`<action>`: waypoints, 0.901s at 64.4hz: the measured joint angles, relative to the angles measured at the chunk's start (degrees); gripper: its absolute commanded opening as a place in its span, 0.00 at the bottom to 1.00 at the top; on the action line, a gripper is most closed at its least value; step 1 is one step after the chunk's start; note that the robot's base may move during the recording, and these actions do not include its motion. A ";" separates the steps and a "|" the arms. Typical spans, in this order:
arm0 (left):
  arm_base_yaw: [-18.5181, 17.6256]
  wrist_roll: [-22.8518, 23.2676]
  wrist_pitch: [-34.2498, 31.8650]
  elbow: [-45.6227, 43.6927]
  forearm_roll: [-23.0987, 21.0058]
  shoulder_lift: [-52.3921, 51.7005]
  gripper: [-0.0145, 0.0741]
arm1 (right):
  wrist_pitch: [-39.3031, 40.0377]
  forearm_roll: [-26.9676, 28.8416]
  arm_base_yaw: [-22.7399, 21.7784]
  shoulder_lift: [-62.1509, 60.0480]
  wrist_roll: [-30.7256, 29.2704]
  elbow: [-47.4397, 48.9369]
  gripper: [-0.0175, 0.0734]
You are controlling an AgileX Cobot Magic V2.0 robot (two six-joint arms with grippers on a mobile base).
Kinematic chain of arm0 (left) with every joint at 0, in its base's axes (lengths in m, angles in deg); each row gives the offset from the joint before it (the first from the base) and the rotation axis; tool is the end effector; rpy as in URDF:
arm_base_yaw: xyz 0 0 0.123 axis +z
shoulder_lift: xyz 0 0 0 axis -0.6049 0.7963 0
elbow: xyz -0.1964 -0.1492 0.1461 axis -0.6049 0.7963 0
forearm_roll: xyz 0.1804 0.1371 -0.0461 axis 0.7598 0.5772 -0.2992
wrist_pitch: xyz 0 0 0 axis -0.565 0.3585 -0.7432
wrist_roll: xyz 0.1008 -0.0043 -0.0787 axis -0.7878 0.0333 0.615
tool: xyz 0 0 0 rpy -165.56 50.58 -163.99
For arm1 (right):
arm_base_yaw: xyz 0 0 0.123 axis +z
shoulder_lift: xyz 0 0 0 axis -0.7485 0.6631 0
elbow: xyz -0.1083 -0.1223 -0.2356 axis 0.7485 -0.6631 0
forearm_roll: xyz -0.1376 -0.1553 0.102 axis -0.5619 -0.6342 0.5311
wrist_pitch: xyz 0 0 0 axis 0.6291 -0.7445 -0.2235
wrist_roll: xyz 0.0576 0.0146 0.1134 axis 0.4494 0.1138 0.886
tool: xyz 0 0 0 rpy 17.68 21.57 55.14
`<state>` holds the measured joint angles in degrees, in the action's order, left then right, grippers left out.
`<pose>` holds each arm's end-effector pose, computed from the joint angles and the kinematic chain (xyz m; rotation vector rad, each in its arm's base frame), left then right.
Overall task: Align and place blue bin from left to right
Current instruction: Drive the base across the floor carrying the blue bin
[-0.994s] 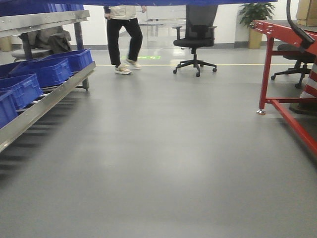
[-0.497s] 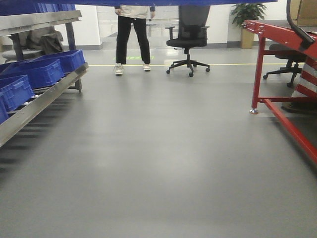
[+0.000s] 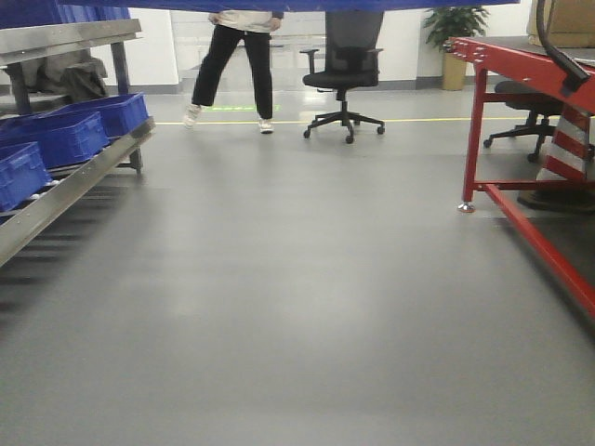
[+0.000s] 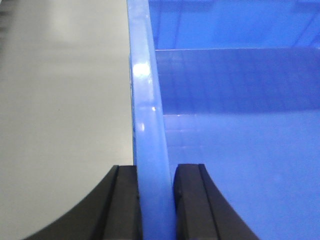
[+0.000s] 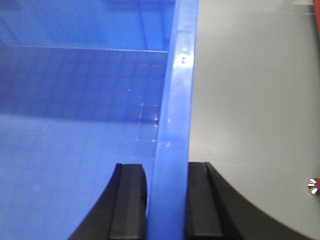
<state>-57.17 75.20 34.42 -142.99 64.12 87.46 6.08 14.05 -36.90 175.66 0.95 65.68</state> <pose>0.3875 -0.1111 0.4629 0.0145 2.1857 -0.0835 0.4054 0.0801 0.4523 -0.0315 2.2322 0.1764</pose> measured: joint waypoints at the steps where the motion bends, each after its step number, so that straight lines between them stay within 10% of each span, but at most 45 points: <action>1: 0.00 0.00 0.00 0.00 0.00 0.00 0.15 | 0.00 0.00 0.00 0.00 0.00 0.00 0.11; 58: 0.00 0.00 0.00 0.00 -0.11 0.00 0.15 | 0.00 0.00 0.00 0.00 0.00 0.00 0.11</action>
<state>-57.17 75.20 34.42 -142.99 64.02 87.46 6.08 14.05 -36.90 175.66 0.95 65.68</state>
